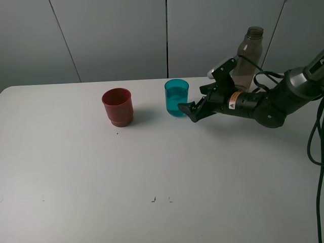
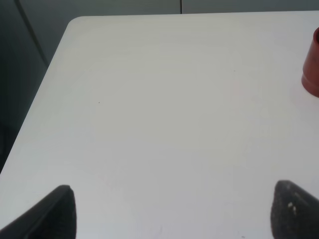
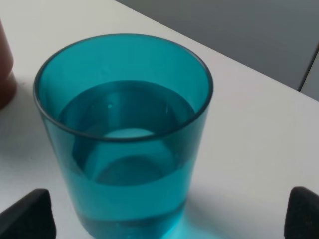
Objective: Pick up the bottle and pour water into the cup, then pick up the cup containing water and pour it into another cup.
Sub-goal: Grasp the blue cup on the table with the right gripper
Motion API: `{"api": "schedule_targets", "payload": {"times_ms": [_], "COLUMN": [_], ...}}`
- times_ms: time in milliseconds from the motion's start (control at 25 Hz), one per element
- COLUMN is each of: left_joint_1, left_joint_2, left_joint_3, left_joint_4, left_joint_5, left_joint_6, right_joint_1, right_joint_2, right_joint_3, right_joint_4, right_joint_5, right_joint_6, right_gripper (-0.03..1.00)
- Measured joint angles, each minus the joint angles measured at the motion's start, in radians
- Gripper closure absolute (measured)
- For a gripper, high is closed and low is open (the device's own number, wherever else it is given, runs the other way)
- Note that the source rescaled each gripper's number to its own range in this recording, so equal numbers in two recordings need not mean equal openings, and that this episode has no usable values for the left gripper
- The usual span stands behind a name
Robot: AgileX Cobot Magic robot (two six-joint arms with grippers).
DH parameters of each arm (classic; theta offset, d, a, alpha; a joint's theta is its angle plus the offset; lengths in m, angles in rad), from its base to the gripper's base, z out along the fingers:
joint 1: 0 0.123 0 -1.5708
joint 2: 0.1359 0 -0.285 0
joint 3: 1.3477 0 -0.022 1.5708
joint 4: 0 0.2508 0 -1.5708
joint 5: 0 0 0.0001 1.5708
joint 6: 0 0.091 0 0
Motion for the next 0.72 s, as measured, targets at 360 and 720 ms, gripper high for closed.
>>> {"api": "schedule_targets", "payload": {"times_ms": [360,720], "left_joint_1": [0.0,0.0], "left_joint_2": [0.0,0.0], "left_joint_3": [0.0,0.0], "left_joint_4": [0.0,0.0], "left_joint_5": [0.0,0.0], "left_joint_6": [0.0,0.0], "right_joint_1": [0.0,0.0], "right_joint_2": [0.0,0.007], "right_joint_3": [0.0,-0.006], "right_joint_4": [-0.018,-0.07], "right_joint_5": [-0.01,-0.014], "right_joint_6": [0.013,0.035], "right_gripper": [-0.03,-0.03]}}
